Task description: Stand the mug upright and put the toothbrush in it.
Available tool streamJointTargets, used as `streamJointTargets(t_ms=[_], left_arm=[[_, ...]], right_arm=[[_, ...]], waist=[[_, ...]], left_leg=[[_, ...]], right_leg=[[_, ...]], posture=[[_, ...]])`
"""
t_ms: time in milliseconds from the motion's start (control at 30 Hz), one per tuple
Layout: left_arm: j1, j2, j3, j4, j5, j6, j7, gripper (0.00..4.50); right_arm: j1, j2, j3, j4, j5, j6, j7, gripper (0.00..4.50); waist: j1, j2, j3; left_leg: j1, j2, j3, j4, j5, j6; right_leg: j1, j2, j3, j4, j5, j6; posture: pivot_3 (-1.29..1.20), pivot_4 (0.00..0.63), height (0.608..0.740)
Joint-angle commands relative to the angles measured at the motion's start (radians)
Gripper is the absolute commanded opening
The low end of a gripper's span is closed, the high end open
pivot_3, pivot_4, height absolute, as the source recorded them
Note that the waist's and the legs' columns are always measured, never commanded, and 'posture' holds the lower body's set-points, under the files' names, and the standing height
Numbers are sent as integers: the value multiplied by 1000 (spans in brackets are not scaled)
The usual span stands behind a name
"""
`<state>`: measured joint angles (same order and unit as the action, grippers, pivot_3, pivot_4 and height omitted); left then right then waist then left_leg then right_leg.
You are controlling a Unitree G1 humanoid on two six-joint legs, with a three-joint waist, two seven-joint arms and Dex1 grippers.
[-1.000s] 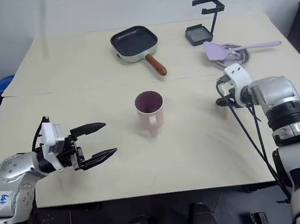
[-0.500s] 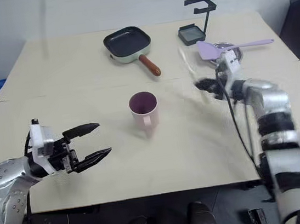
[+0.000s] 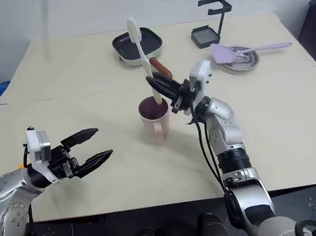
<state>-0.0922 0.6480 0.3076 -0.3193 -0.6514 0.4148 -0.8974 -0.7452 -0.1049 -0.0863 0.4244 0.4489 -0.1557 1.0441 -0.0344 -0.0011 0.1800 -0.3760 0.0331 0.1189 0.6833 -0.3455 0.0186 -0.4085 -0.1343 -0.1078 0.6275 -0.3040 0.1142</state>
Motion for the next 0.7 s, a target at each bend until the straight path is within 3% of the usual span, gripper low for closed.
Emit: streamJointTargets(t_ms=[33, 200, 367, 567, 700], left_arm=[[-6, 7, 9, -13, -7, -12, 4, 4500], [15, 12, 27, -24, -11, -12, 4, 4500], [51, 20, 52, -18, 4, -32, 2, 4500], [172, 59, 85, -1, 69, -91, -28, 4500], [283, 32, 150, 15, 163, -224, 8, 4500]], right_arm=[[-20, 2, -6, 46, -8, -116, 44, 1020], [-5, -42, -5, 19, 2, -123, 86, 2741], [61, -153, -27, -45, 4, -102, 124, 4348], [194, -351, -40, -36, -22, -158, 244, 4440], [315, -533, -73, 16, -4, -222, 451, 4440]], waist=[[-2, 0, 0], [-7, 0, 0], [1, 0, 0], [6, 0, 0], [8, 0, 0]], left_leg=[[0, 0, 0, 0, 0, 0], [0, 1, 0, 0, 0, 0], [0, 1, 0, 0, 0, 0], [0, 0, 0, 0, -1, 1], [1, 0, 1, 0, -1, 1]], right_leg=[[0, 0, 0, 0, 0, 0], [0, 0, 0, 0, 0, 0], [0, -1, 1, 0, 0, 0], [0, -2, 1, -1, 0, 0], [1, -2, 1, -1, 0, 0]], posture=[[0, 150, 740], [0, 150, 740], [0, 150, 740], [0, 150, 740], [0, 150, 740]])
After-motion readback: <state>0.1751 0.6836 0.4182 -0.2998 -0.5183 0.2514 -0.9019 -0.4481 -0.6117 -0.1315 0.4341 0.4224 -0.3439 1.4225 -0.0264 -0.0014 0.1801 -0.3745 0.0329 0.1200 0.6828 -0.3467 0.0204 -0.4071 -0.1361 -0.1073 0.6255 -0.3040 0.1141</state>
